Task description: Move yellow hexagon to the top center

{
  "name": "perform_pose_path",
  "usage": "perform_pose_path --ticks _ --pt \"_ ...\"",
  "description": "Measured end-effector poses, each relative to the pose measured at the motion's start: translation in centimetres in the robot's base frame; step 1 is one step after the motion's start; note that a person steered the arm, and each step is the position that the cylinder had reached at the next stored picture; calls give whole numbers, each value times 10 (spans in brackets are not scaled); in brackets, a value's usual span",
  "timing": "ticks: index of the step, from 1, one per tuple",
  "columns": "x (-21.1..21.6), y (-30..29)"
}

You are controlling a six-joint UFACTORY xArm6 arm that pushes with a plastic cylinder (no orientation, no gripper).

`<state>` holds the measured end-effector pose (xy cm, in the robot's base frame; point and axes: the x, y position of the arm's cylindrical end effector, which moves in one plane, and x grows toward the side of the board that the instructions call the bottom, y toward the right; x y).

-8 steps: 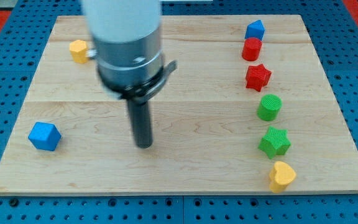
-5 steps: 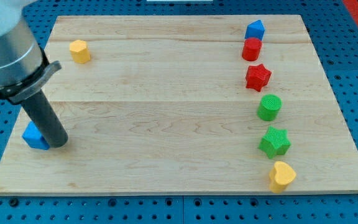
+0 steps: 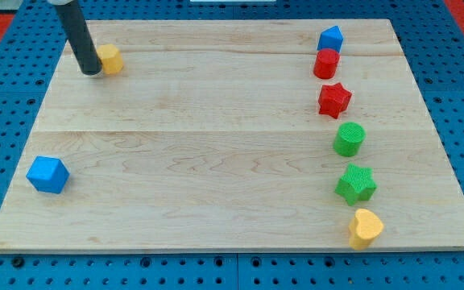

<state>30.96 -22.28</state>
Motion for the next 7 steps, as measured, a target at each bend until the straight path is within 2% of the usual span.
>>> perform_pose_path --ticks 2,6,7 --pt "-37 70" --pt "-84 35" --pt "-87 87"
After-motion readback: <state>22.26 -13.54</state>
